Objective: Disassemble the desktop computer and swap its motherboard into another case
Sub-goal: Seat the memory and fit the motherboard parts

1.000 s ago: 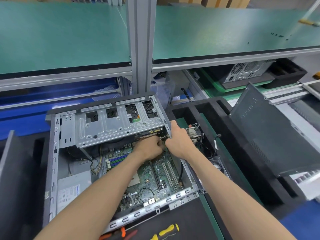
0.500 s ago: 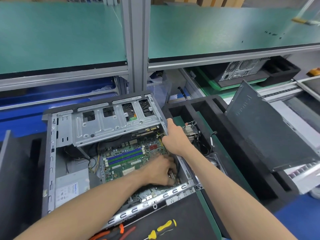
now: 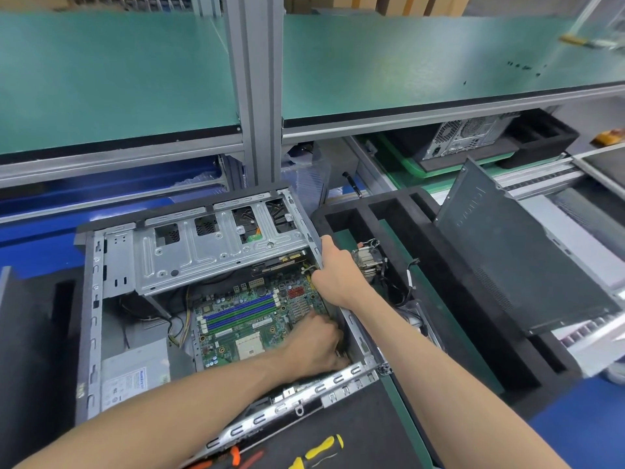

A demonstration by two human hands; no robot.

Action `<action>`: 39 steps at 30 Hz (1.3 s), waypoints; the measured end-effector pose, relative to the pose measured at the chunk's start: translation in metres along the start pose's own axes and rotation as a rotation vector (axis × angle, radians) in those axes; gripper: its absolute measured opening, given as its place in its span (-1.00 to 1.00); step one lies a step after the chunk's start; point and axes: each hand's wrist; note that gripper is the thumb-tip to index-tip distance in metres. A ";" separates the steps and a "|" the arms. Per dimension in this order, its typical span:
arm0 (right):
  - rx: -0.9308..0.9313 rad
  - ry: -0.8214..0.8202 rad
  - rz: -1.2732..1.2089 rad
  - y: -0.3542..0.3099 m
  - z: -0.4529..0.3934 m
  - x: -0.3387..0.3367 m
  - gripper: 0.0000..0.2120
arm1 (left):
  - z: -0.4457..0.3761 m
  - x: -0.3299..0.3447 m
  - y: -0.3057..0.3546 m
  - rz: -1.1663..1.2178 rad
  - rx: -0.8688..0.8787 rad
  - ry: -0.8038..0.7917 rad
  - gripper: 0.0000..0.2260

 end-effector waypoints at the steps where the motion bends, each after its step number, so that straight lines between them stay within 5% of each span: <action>1: 0.001 -0.001 0.000 0.000 0.000 0.000 -0.59 | 0.000 -0.001 0.003 0.025 0.006 -0.016 -0.63; 19: 0.018 -0.007 -0.009 -0.001 0.000 0.001 -0.41 | -0.003 0.001 0.007 0.173 0.004 0.047 -0.61; 39: 0.017 -0.008 -0.024 0.000 -0.001 0.000 -0.56 | -0.005 0.000 0.004 0.231 -0.003 0.115 -0.65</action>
Point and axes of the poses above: each hand's wrist, its own z-axis away from the middle knuckle, its own x-axis out of the palm, y = z × x, and after that the axes turned 12 degrees about -y, right-handed
